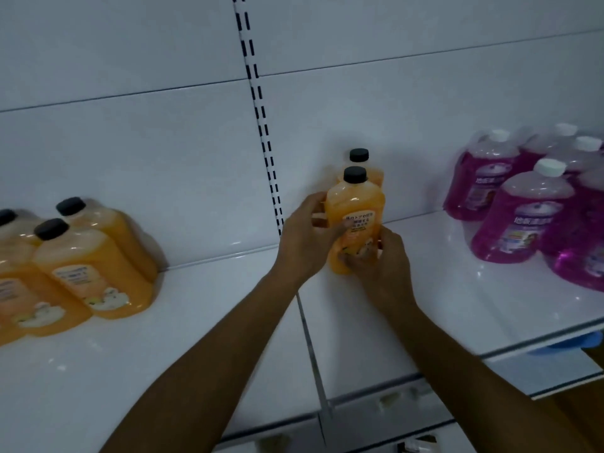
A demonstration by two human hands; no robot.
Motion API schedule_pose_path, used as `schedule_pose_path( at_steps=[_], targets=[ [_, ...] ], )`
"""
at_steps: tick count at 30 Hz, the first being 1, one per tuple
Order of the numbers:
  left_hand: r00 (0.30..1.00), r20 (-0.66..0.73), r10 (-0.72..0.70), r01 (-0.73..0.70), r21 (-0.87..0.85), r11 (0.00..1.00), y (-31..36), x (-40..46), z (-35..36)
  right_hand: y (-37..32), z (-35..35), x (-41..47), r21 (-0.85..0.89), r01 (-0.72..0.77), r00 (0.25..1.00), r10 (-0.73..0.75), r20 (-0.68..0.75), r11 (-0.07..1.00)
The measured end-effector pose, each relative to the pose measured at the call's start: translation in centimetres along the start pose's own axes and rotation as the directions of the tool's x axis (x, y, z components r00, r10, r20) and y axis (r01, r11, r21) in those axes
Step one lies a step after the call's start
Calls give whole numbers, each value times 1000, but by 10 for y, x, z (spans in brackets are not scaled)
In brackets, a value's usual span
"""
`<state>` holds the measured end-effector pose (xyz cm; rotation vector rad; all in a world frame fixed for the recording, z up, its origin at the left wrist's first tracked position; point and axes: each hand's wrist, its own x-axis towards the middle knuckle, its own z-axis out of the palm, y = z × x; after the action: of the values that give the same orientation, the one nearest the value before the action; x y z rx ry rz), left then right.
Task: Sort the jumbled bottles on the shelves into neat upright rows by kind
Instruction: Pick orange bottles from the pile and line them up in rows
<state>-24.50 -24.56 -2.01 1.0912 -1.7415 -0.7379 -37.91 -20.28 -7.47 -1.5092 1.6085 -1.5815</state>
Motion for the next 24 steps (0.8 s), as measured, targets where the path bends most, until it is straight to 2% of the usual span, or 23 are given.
schedule_pose_path(
  at_steps=[4,6,10,12,15,19,20,21,22,24],
  targets=[
    [996,-93,-3,0,-25,1000,-6,-12,-46,-16,42,-2,12,69,993,-70,98,998],
    [986,-160,-57,53,-26,998,-14,-20,-76,-25,73,-4,46,100,985,-105,137,994],
    [945,-289,-150,162,18,987,-39,-39,-135,-49,136,-15,112,29,962,-58,266,993],
    [922,-359,-146,174,47,984,-49,-49,-158,-63,161,-22,197,35,943,-98,318,980],
    [888,-453,-76,153,135,979,-60,-60,-183,-80,194,-32,178,79,926,-138,350,981],
    [897,-433,89,79,357,931,-62,-67,-197,-79,226,-38,41,168,932,-172,319,985],
    [909,-405,99,91,424,901,-61,-66,-199,-81,229,-39,74,152,944,-167,284,986],
    [920,-383,77,124,473,872,-60,-65,-201,-81,234,-40,93,85,964,-105,244,992],
    [928,-370,42,159,495,854,-61,-64,-202,-82,236,-40,63,87,966,-100,238,994],
    [933,-359,-17,205,493,845,-65,-63,-204,-80,241,-39,-96,239,947,-210,242,966]
  ],
)
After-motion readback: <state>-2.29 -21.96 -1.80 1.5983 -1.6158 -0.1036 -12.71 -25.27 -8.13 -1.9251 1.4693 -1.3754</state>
